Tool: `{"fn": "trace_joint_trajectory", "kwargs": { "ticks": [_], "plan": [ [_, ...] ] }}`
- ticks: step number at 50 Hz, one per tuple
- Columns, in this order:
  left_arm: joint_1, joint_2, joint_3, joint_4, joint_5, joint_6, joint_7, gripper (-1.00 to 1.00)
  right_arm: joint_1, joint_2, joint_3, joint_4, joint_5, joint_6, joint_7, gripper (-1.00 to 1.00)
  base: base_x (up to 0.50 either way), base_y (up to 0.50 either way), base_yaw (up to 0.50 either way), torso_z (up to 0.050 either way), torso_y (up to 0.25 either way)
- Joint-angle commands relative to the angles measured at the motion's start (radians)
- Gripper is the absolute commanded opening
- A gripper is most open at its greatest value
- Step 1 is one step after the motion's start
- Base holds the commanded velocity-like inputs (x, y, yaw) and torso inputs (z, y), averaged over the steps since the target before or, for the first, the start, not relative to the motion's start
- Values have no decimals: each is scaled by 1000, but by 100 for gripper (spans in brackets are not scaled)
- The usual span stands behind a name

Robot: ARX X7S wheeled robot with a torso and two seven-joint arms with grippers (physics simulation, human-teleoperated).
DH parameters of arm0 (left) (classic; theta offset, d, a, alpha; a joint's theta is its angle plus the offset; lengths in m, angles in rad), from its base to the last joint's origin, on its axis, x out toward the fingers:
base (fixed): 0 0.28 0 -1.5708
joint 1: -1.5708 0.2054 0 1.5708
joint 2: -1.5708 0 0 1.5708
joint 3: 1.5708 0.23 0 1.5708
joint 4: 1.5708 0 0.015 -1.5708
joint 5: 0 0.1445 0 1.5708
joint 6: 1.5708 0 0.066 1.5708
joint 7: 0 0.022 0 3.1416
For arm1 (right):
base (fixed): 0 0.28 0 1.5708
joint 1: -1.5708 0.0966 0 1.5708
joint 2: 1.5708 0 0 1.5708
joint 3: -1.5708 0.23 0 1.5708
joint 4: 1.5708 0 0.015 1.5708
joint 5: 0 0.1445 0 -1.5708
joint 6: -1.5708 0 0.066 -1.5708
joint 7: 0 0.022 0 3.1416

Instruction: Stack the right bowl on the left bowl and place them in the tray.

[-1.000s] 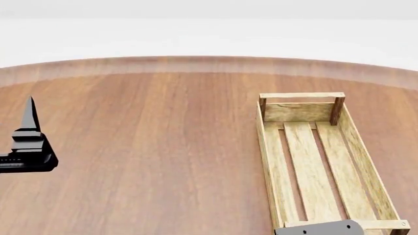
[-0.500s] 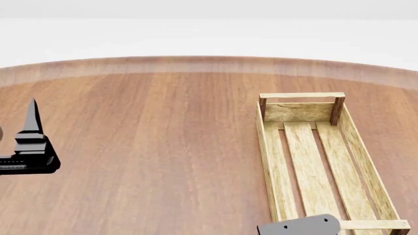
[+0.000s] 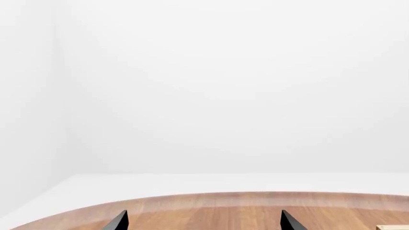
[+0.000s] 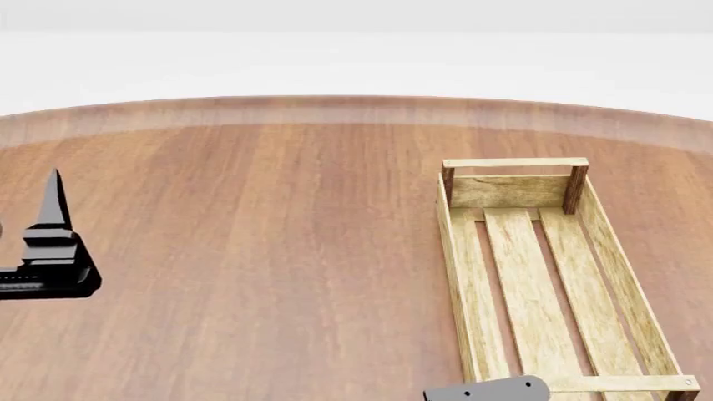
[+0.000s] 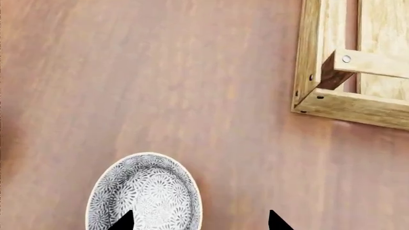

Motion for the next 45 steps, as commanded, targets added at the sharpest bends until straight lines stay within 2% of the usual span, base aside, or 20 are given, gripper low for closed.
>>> {"fn": "trace_joint_trajectory", "kwargs": {
  "ticks": [1,24,45],
  "plan": [
    [-2,-4,0,9,-8,-5,-5,100,8,-21,-44,50,-140,-24,-155,100,0,0,0,0,0],
    [-2,-10,-2,3,-18,7,-10,100,37,-42,-146,220,-336,-129,-385,100,0,0,0,0,0],
    [4,-16,-6,12,-30,8,-18,100,5,-49,-185,296,-354,-143,-426,100,0,0,0,0,0]
  ]
}}
